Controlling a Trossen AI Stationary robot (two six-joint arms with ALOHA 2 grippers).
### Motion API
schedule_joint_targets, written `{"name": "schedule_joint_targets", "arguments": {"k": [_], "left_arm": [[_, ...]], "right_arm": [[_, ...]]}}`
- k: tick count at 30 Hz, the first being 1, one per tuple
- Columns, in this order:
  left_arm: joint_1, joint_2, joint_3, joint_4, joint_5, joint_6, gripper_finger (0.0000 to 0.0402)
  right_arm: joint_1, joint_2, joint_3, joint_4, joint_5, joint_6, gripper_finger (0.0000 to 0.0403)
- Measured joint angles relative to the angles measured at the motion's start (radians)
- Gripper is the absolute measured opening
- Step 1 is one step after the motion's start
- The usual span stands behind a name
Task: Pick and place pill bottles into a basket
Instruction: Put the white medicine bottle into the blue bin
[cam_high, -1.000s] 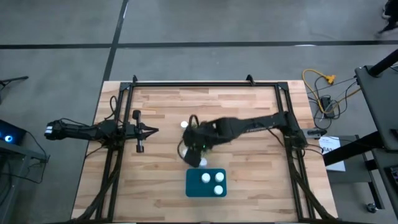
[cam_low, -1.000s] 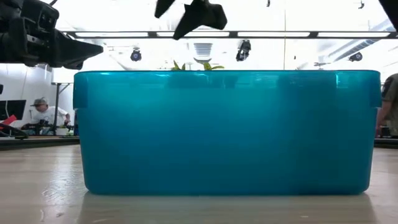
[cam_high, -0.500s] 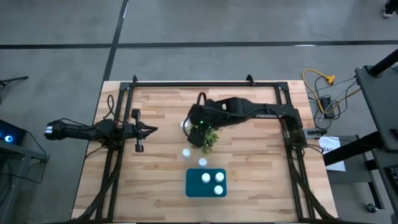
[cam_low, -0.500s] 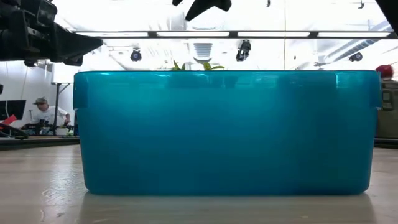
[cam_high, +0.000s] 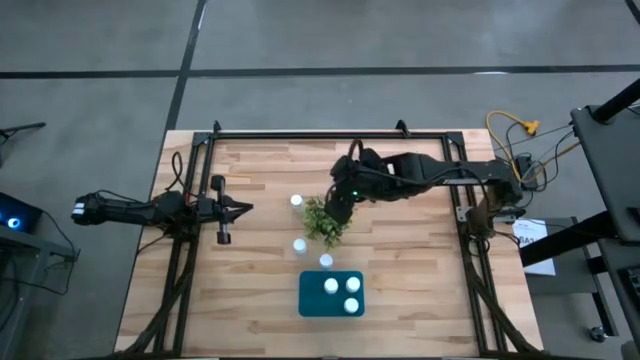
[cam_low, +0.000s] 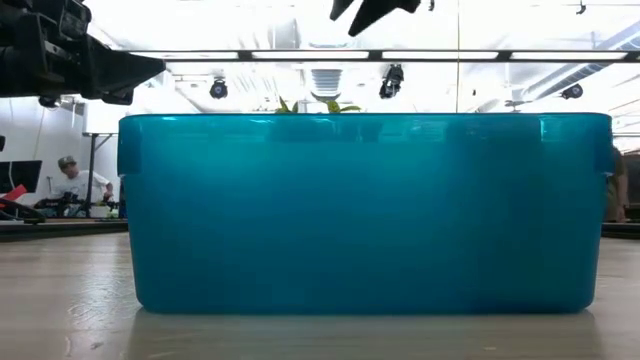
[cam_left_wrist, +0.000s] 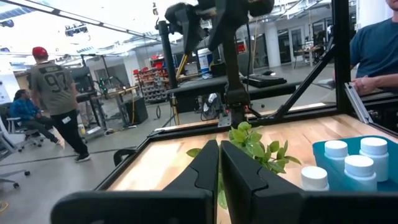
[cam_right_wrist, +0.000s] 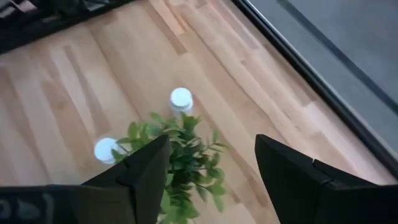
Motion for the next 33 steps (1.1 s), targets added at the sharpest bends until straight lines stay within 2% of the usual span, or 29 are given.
{"name": "schedule_joint_targets", "arguments": {"k": [9, 15, 19, 24, 28, 30, 33], "left_arm": [[0.000, 0.001, 0.000, 0.000, 0.000, 0.000, 0.0001], [0.000, 0.002, 0.000, 0.000, 0.000, 0.000, 0.0001], [0.000, 0.001, 0.000, 0.000, 0.000, 0.000, 0.0001], [0.000, 0.001, 0.000, 0.001, 0.000, 0.000, 0.0001], [0.000, 0.002, 0.000, 0.001, 0.000, 0.000, 0.0001], [0.000, 0.003, 0.000, 0.001, 0.000, 0.000, 0.0001], [0.000, 0.003, 0.000, 0.000, 0.000, 0.000, 0.0001]], "right_arm": [[0.008, -0.292, -0.499, 0.545, -0.035, 0.039, 0.0226], [0.014, -0.471, -0.781, 1.016, -0.185, -0.071, 0.0226], [0.012, -0.543, -0.923, 1.211, -0.263, -0.130, 0.0226], [0.013, -0.595, -1.024, 1.249, -0.355, -0.165, 0.0223], [0.012, -0.653, -1.049, 1.231, -0.357, -0.183, 0.0226], [0.007, -0.689, -1.052, 1.164, -0.352, -0.279, 0.0228], [0.006, -0.749, -1.053, 1.027, -0.351, -0.290, 0.0231]]}}
